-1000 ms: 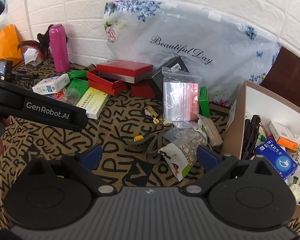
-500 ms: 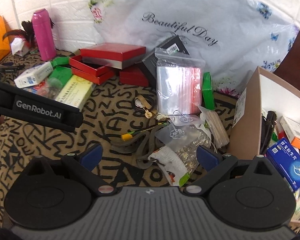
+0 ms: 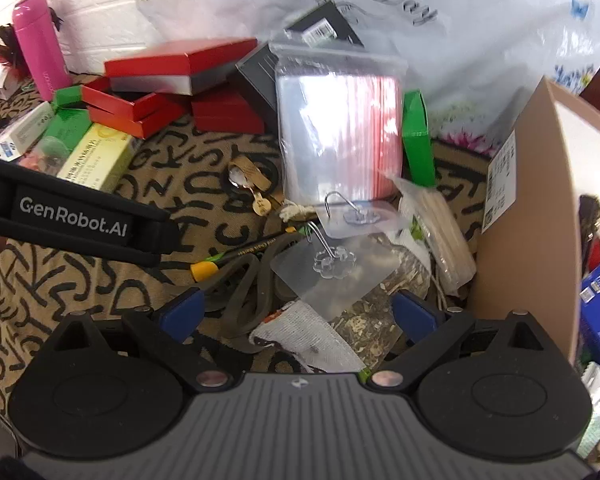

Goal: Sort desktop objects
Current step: 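Move the left tool toward the grey mesh herb sachet beside the white box, then close the left tool on the grey herb sachet and lift it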

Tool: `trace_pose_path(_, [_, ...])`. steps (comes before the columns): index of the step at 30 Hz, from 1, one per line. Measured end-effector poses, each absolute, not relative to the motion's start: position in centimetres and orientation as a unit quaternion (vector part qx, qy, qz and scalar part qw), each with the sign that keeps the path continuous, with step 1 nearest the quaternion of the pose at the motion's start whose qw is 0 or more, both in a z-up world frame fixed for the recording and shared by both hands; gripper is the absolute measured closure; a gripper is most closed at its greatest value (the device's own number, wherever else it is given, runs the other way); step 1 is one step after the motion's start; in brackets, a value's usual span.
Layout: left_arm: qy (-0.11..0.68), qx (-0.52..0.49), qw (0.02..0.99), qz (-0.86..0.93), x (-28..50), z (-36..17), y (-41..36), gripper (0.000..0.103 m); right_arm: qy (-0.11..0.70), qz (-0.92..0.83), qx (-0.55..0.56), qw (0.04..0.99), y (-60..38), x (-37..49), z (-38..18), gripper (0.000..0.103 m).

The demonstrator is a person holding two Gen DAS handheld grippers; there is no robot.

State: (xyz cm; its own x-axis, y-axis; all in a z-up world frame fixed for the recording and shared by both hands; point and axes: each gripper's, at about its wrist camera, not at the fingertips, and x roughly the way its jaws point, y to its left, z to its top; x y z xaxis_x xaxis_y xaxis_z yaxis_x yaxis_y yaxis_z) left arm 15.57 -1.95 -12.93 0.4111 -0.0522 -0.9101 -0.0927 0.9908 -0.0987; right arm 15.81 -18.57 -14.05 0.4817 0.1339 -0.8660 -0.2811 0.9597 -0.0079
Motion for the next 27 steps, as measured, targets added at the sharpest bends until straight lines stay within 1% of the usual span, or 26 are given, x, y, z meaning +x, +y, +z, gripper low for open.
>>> trace_pose_path(2, [0.543,-0.067,0.837,0.009,15.9,-13.4,-2.2,0.000,0.494,0.116,-0.081,0.858,-18.7,16.0,-14.5,0.004])
trace_pose_path(4, [0.544,-0.070,0.836,0.001,16.4,-13.7,-2.6,0.000,0.494,0.121,-0.081,0.857,-19.1,16.1,-15.0,0.001])
trace_pose_path(10, [0.549,-0.074,0.833,-0.020,17.4,-15.0,-3.9,0.000,0.481,0.134,-0.071,0.864,-19.6,15.8,-15.2,0.002])
trace_pose_path(12, [0.545,-0.075,0.834,-0.031,17.5,-15.1,-4.4,0.000,0.474,0.141,-0.074,0.866,-19.5,15.5,-15.0,0.007])
trace_pose_path(15, [0.551,-0.082,0.828,-0.064,17.7,-15.0,-5.2,0.000,0.454,0.157,-0.091,0.872,-19.2,14.5,-14.3,0.017])
trace_pose_path(16, [0.550,-0.088,0.827,-0.082,17.6,-14.8,-5.6,0.000,0.447,0.160,-0.095,0.875,-19.3,14.2,-14.1,0.028])
trace_pose_path(19, [0.544,-0.089,0.826,-0.118,17.4,-14.4,-7.1,0.000,0.441,0.183,-0.091,0.874,-19.8,13.3,-13.6,0.033])
trace_pose_path(22, [0.562,-0.077,0.815,-0.120,17.7,-15.3,-8.5,0.000,0.443,0.186,-0.095,0.872,-20.2,12.9,-13.6,0.035])
trace_pose_path(27, [0.566,-0.084,0.812,-0.116,17.8,-16.3,-9.3,0.000,0.450,0.168,-0.081,0.873,-20.6,12.6,-13.3,0.035])
